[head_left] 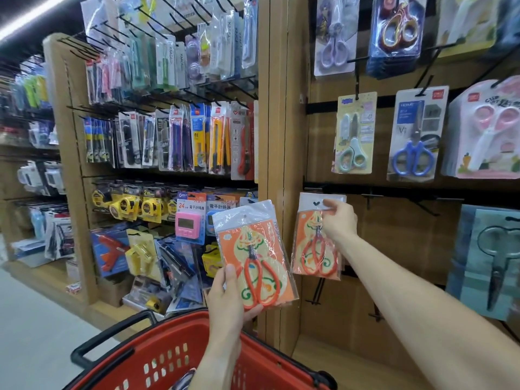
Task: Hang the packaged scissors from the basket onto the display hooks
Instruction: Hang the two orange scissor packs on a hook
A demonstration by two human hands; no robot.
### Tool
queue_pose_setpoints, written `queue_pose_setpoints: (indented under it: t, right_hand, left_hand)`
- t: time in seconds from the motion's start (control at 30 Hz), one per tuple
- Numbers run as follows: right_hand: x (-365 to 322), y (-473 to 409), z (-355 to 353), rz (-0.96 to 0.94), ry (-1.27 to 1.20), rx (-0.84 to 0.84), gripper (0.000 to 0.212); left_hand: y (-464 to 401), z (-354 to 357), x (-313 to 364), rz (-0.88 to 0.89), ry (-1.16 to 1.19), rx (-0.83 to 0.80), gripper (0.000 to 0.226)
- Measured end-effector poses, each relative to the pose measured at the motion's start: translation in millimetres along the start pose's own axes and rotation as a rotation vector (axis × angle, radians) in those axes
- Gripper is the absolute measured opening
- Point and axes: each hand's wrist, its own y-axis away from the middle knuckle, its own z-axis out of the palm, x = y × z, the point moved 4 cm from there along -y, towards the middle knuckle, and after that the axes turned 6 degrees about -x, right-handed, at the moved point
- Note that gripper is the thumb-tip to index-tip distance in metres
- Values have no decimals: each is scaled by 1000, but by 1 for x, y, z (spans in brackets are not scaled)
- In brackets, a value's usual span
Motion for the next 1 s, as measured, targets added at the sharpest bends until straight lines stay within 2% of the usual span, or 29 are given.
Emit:
queue_pose_setpoints:
  t: [0.07, 0.17, 0.27, 0.33, 0.4, 0.5, 0.63, 0.73, 0.9, 1.0]
  right_hand:
    - [0, -9, -1, 41, 74, -17, 46]
    - [5, -11, -1, 96, 207, -105, 66]
    - [2, 18, -11, 40, 273, -53, 58]
    - [3, 53, -18, -27, 93, -25, 39]
    - [6, 94, -15, -26, -194, -124, 31]
    - [10, 129, -1, -7, -321, -213, 51]
    - [16, 132, 0, -63, -404, -46, 61]
    - [19, 132, -7, -126, -447, -6, 68]
    - [23, 128, -6, -152, -468, -71, 35]
    - [26, 125, -4, -114, -493, -61, 30]
  left_hand:
    - [0, 1, -1, -8, -10, -9, 28]
    - [0, 1, -1, -20, -8, -24, 25]
    - [1, 4, 0, -43, -8, -51, 23]
    - [3, 7, -1, -62, -15, -62, 24]
    - [3, 13, -2, -62, -35, -93, 23]
    - [8, 23, -5, -55, -62, -147, 22]
    - [11, 36, -8, -98, -98, -223, 29]
    - [11, 40, -11, -123, -106, -238, 29]
    - [10, 39, -15, -82, -118, -226, 26]
    - [8, 38, -14, -66, -103, -187, 24]
